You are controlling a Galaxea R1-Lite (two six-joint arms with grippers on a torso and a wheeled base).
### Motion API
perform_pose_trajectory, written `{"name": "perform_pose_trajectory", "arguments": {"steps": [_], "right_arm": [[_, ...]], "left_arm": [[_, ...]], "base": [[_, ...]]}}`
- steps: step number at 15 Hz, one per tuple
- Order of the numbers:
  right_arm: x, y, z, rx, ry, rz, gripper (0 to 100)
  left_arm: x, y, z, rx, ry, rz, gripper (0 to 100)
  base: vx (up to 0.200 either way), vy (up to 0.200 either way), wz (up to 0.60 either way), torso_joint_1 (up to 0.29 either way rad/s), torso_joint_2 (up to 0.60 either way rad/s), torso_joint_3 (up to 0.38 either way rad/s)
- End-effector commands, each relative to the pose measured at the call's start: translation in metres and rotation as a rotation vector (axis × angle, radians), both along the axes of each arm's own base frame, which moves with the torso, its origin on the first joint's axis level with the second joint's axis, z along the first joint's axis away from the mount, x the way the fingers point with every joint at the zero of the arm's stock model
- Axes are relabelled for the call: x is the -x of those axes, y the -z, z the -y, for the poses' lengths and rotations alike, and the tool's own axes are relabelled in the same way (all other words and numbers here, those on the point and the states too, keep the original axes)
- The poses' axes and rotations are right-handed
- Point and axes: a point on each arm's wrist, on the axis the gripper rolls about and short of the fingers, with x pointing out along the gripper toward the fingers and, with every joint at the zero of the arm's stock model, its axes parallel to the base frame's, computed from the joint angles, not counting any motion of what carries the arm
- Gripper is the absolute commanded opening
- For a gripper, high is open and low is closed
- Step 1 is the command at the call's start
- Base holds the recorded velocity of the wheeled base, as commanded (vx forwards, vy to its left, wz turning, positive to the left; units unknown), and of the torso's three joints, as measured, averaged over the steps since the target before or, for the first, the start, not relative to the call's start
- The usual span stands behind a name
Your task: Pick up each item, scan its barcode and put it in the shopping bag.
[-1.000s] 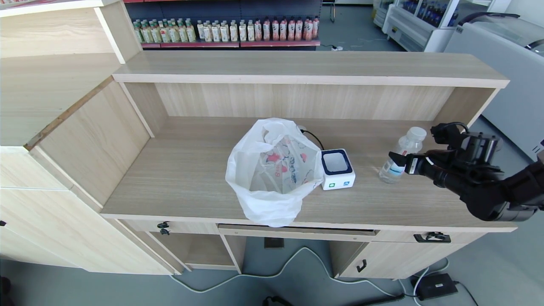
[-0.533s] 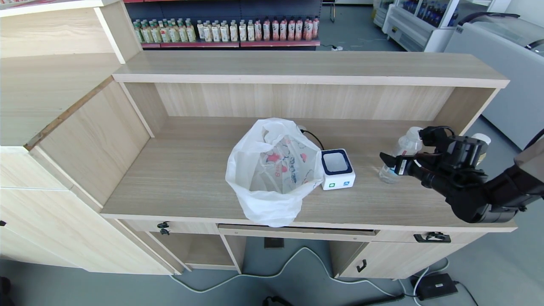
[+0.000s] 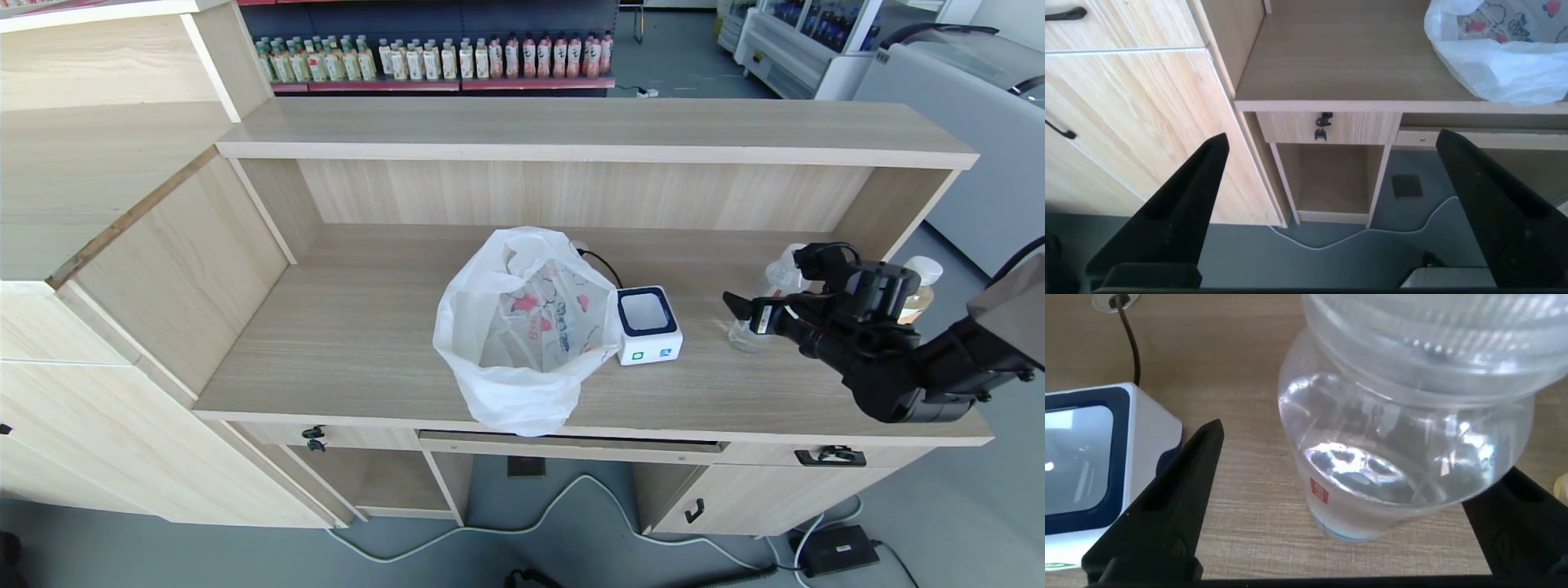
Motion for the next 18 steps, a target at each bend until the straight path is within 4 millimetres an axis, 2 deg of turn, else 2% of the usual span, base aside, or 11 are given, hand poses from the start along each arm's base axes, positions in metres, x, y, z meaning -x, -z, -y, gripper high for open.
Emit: {"name": "perform_pose_trajectory", "arguments": {"steps": [1, 11, 12, 18], "right_arm": [[-0.006, 0.002, 0.0, 0.0, 0.0, 0.006, 100], [-0.016, 0.007, 0.005, 0.047, -0.027, 0.051, 100], [-0.016, 0.007, 0.006, 0.047, -0.046, 0.055, 0], [-0.019, 0.007, 0.019, 0.105, -0.027, 0.064, 0]], "left_arm": [[0.0, 0.0, 0.0, 0.0, 0.0, 0.0, 100], [0.0, 0.0, 0.0, 0.0, 0.0, 0.002, 100], [0.0, 0.0, 0.0, 0.0, 0.0, 0.0, 100], [0.0, 0.0, 0.0, 0.0, 0.0, 0.002, 100]], "base": [[0.0, 0.0, 0.0, 0.0, 0.0, 0.0], [0.0, 0.0, 0.0, 0.0, 0.0, 0.0], [0.0, 0.0, 0.0, 0.0, 0.0, 0.0], [0.0, 0.0, 0.0, 0.0, 0.0, 0.0]]}}
